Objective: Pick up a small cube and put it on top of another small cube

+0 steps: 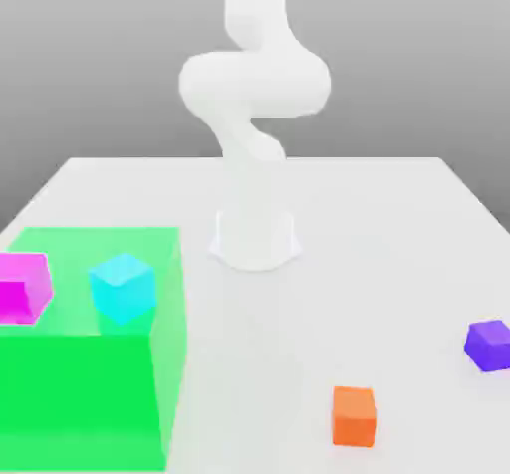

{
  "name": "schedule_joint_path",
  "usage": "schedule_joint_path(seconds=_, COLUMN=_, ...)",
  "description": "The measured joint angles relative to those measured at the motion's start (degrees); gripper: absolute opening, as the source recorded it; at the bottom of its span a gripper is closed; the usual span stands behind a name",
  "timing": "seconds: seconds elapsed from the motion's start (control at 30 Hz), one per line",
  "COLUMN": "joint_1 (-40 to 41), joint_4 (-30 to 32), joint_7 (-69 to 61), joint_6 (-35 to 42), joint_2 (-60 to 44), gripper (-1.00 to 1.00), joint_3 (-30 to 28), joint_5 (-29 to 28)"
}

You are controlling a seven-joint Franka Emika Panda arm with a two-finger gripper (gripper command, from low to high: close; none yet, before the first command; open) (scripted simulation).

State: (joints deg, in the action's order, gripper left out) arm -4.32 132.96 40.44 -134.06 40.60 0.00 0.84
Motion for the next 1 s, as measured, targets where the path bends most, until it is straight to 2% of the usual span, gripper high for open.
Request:
schedule_joint_path(seconds=0.3, joint_1=-14.0, joint_4=4.3, joint_7=-19.7, joint_6=-8.2, joint_2=-19.1, gripper=0.00, joint_3=2.2, joint_5=3.2)
schedule_joint_path(seconds=0.53, joint_1=-21.8, joint_4=7.6, joint_7=-33.2, joint_6=-14.6, joint_2=-33.6, gripper=0.00, joint_3=7.1, joint_5=3.4)
schedule_joint_path(seconds=0.67, joint_1=-28.0, joint_4=9.5, joint_7=-38.8, joint_6=-18.3, joint_2=-41.9, gripper=0.00, joint_3=9.7, joint_5=0.7)
schedule_joint_path(seconds=0.8, joint_1=-31.3, joint_4=11.3, joint_7=-42.5, joint_6=-21.9, joint_2=-50.4, gripper=0.00, joint_3=11.0, joint_5=-4.8)
schedule_joint_path(seconds=1.0, joint_1=-35.4, joint_4=9.9, joint_7=-39.8, joint_6=-30.6, joint_2=-62.9, gripper=0.00, joint_3=7.5, joint_5=-11.6)
